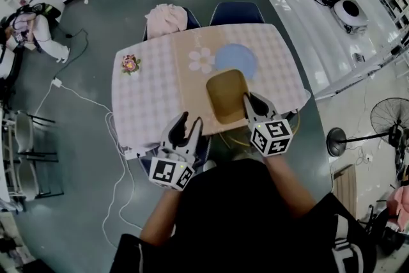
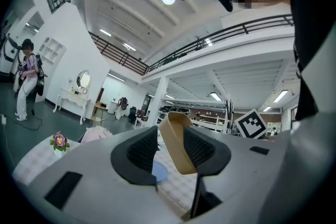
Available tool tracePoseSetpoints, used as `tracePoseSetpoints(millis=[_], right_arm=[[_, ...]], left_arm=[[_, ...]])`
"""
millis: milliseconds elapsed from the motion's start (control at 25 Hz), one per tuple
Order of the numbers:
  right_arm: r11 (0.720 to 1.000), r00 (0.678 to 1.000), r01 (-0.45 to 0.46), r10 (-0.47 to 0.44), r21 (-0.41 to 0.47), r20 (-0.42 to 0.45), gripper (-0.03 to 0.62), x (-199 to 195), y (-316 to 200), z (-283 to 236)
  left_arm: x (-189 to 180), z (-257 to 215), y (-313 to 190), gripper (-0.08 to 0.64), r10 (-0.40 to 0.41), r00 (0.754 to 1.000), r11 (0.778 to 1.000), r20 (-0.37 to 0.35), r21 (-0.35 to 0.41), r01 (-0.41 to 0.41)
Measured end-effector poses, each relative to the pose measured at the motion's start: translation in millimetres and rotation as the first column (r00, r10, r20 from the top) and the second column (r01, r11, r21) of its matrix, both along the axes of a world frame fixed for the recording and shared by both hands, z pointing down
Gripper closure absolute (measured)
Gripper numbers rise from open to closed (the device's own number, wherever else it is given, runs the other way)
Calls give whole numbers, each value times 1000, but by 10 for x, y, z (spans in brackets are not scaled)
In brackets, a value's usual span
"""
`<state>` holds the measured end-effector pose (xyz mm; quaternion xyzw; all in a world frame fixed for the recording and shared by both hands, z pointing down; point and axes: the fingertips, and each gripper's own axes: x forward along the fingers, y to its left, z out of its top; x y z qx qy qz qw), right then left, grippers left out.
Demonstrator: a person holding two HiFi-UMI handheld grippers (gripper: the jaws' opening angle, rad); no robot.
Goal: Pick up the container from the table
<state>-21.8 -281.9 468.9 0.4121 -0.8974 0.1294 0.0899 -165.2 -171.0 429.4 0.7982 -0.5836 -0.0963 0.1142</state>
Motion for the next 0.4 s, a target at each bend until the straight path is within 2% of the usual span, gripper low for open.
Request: tracePoseSetpoints(millis=[80, 240, 400], right_arm=[[1000, 1000, 7, -7, 3, 0, 580, -20, 12, -9], [1000, 1000, 20, -20, 13, -7, 580, -58, 13, -27], [1000, 1000, 26, -26, 17, -10, 580, -33, -16, -19]], left_arm=[[11, -9, 21, 435, 0, 1000, 1000, 7, 2, 0], [-44, 20, 29, 531, -17, 1000, 1000, 3, -12, 17], [-54, 71, -5, 549, -30, 999, 999, 13, -35, 31]])
